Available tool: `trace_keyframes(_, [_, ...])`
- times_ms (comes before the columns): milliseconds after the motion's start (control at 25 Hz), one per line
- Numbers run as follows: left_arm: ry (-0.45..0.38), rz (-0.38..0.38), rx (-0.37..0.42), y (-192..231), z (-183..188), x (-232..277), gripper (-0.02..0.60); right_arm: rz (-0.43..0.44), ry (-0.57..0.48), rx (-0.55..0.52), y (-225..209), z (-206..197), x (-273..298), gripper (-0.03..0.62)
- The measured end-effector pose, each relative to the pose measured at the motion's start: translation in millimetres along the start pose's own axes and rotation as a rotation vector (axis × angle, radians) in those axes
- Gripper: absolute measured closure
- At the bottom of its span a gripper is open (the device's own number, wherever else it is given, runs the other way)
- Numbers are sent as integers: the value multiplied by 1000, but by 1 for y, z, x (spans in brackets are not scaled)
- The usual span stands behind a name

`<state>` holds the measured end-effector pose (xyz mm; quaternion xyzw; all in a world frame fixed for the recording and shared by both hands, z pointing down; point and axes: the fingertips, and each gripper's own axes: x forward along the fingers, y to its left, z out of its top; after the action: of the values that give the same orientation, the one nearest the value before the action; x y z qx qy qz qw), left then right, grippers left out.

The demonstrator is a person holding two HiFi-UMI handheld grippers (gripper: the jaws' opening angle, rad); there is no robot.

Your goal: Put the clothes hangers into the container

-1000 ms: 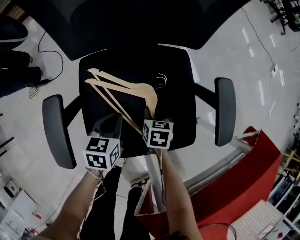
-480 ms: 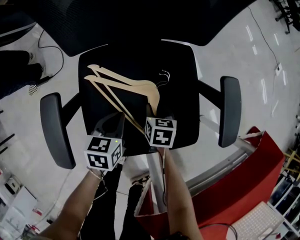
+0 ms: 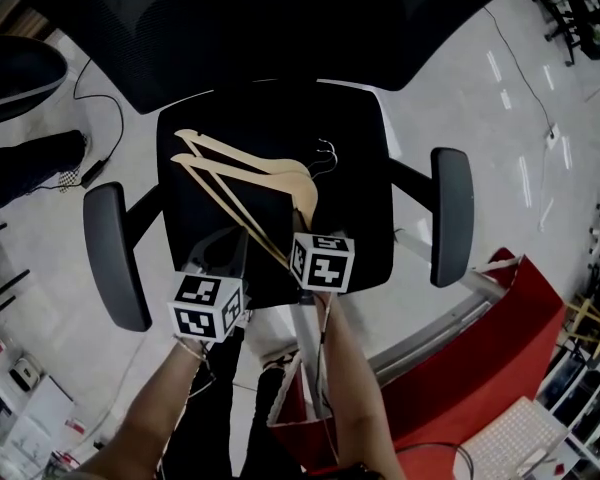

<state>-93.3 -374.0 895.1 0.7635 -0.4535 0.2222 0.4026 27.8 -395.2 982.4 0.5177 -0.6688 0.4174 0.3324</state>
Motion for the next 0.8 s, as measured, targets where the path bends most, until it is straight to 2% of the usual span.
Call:
trace_keyframes(280, [-19,-1,2,-4,4,-14,581,-60,-47,-34,-4,3,-24,453])
trace_keyframes(440, [-24,-7,7,-11,5,-23,581,-43,-89,-30,0,9,-41,454])
trace_keyframes(800, [-67,-35,48,-50,35,-69,581,-42,-234,-18,16,62,-117,456])
